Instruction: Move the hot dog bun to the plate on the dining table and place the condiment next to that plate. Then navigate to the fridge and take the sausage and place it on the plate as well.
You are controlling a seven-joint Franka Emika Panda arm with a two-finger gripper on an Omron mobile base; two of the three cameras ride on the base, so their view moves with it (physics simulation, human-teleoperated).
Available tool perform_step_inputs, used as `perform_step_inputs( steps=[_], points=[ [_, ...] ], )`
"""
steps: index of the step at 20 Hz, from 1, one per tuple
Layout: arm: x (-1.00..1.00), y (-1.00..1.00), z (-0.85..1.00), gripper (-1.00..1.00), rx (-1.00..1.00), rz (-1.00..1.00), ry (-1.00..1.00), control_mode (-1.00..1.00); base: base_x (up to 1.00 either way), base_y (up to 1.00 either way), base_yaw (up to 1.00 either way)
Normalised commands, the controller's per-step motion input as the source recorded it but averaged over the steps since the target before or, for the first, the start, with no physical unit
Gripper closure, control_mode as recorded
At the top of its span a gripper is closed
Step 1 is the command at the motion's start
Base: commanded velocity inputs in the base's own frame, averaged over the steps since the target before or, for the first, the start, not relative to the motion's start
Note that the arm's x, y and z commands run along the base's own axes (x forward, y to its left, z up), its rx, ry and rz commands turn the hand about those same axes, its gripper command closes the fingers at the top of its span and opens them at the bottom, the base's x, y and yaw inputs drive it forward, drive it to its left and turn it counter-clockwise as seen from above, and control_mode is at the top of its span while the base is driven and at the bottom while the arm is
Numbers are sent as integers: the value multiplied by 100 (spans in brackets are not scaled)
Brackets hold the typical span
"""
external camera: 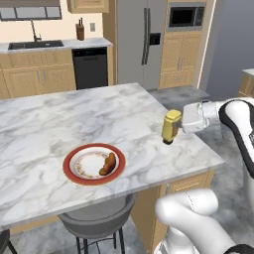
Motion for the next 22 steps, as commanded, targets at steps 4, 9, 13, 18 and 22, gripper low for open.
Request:
perform_step_inputs(
  steps=[4, 9, 13, 18, 22],
  points=[
    [72, 14, -74, 100, 0, 23, -15, -100, 0, 0, 0],
    [78, 5, -57, 100, -2, 10, -10, -100, 0, 0, 0],
    [58, 15, -46, 100, -3, 2, -2, -100, 0, 0, 0],
    [47, 19, -46, 100, 0, 0, 5, -100, 0, 0, 0],
    [44, 30, -50, 100, 0, 1, 16, -100, 0, 0, 0]
  ],
)
